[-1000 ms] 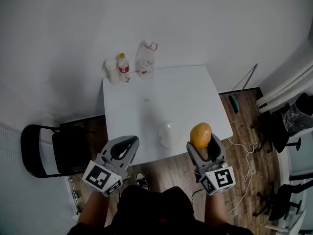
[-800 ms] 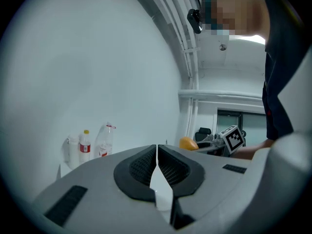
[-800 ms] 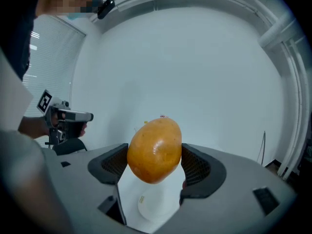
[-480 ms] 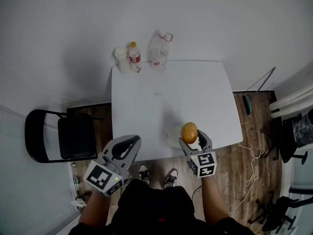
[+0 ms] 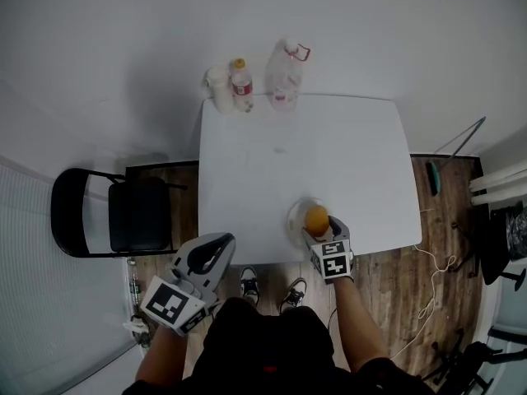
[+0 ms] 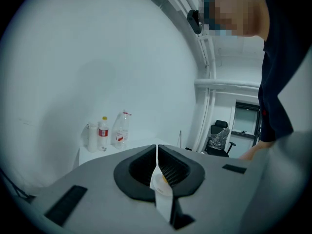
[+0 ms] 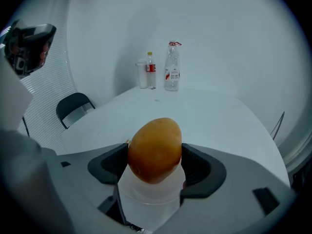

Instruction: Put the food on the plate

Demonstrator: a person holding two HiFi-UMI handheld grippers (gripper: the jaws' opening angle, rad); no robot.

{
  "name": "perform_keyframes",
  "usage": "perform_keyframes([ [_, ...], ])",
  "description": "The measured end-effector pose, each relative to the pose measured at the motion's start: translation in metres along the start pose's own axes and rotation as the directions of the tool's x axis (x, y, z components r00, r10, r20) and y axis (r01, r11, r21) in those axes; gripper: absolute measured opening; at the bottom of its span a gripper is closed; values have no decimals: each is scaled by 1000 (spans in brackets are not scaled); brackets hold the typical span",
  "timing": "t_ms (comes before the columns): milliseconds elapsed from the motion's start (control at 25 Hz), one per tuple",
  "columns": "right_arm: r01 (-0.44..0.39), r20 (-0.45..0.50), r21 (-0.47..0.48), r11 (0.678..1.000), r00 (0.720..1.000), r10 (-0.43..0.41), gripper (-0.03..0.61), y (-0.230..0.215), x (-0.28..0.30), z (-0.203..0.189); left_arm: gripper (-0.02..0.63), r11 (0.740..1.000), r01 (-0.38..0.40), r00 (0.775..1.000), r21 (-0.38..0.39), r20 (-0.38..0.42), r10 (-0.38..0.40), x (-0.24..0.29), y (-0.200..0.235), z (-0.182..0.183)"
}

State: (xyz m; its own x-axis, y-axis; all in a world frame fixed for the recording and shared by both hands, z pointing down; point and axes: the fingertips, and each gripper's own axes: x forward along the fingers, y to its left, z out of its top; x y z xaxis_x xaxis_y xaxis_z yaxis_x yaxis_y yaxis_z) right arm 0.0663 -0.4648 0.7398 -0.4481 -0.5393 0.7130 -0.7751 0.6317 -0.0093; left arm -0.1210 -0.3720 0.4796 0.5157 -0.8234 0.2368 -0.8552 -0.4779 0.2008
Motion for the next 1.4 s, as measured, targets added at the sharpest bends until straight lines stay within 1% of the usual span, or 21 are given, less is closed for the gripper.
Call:
perform_keyframes([
  [120, 6, -22, -7, 1000, 1000, -6, 354, 1, 10, -7, 31, 1000, -20, 1000, -7, -24, 20, -5, 4, -8],
  [320, 2, -23, -23, 1000, 1000, -2, 356, 5, 15, -11, 31, 1000, -25, 1000, 8, -16, 25, -10, 2, -5],
  [440, -12, -17, -14, 1000, 1000, 11, 356, 7, 15, -9, 31, 999, -29, 999, 13, -17, 29, -14, 3, -5],
  [600, -23, 32, -8, 1000, 999, 23, 368, 8, -1, 6, 31, 999, -21, 1000, 27, -15, 22, -14, -2, 1],
  [720, -8, 124, -11, 1000, 992, 10, 371, 2, -32, 35, 31, 999, 4, 1000, 35, 2, -4, -9, -12, 12],
  [800, -7, 227, 14, 1000, 974, 4, 370, -1, -65, 60, 31, 998, 27, 999, 51, 17, -28, -5, -21, 19],
  [880, -44, 341, 39, 998, 940, 28, 368, -1, -105, 83, 31, 997, 57, 997, 60, 41, -59, -1, -35, 28],
  [960, -78, 426, 21, 997, 903, 61, 358, 2, -142, 101, 31, 994, 87, 994, 69, 65, -92, 6, -49, 36],
  [1000, -73, 458, 6, 997, 887, 62, 334, 2, -160, 107, 31, 992, 99, 992, 73, 72, -104, 9, -55, 39],
  [1080, -44, 508, -2, 999, 861, 39, 239, -2, -193, 115, 31, 989, 120, 989, 84, 80, -126, 15, -66, 45],
  [1120, -31, 527, 4, 1000, 849, 24, 206, -5, -206, 117, 31, 987, 131, 987, 93, 85, -139, 18, -72, 48],
  [1280, 31, 591, 19, 999, 806, -36, 107, -16, -252, 126, 31, 978, 171, 976, 121, 114, -185, 23, -96, 61],
  [1400, 67, 636, 5, 998, 769, -54, 64, -17, -286, 136, 31, 972, 192, 968, 136, 139, -211, 26, -110, 68],
])
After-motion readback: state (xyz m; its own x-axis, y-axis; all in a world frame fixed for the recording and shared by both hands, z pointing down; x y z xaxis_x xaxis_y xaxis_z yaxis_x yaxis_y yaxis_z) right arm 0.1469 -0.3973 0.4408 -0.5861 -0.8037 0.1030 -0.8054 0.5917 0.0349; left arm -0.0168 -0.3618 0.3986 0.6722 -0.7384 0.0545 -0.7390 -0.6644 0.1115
